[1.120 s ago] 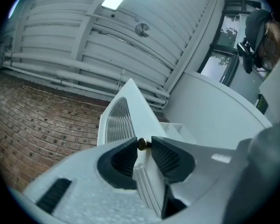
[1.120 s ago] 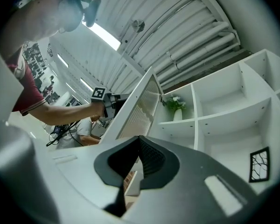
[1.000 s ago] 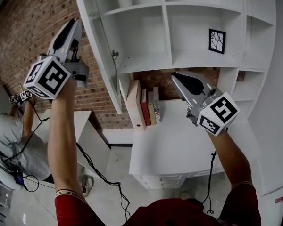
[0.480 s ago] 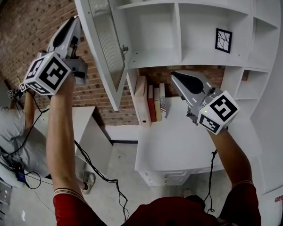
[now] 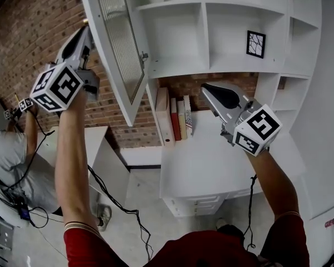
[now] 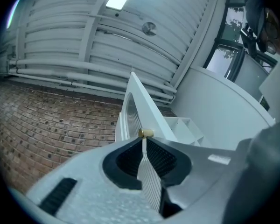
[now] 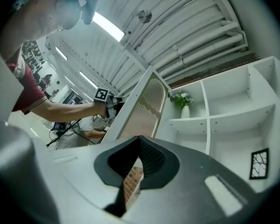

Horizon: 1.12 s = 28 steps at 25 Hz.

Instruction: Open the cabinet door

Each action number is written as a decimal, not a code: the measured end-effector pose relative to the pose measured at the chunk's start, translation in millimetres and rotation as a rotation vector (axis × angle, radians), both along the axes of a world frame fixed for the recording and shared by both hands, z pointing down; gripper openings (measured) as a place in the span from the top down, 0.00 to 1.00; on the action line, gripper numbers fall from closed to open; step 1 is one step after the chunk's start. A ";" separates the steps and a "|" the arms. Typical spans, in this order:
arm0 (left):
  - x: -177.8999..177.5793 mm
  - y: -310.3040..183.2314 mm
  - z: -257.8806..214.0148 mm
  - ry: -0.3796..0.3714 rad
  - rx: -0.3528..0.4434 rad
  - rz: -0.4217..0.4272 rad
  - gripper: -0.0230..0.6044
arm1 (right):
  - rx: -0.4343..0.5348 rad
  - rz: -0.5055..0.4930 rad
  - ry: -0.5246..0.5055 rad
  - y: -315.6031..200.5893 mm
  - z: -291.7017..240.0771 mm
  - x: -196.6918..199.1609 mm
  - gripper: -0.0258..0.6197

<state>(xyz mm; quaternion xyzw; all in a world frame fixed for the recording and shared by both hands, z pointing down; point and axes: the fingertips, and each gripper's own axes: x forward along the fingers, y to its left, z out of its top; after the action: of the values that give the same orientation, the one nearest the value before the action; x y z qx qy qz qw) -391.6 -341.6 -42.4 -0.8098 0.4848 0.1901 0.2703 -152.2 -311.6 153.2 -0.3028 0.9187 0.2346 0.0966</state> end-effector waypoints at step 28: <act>192.2 121.0 154.0 -0.017 -0.088 0.057 0.95 | 0.019 -0.093 -0.086 73.6 -15.8 110.0 0.94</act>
<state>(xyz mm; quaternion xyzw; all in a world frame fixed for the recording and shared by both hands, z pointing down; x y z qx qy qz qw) -199.4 -220.6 111.7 -0.8361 0.4671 0.1693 0.2327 -42.2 -238.0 137.4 -0.2685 0.9245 0.2256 0.1497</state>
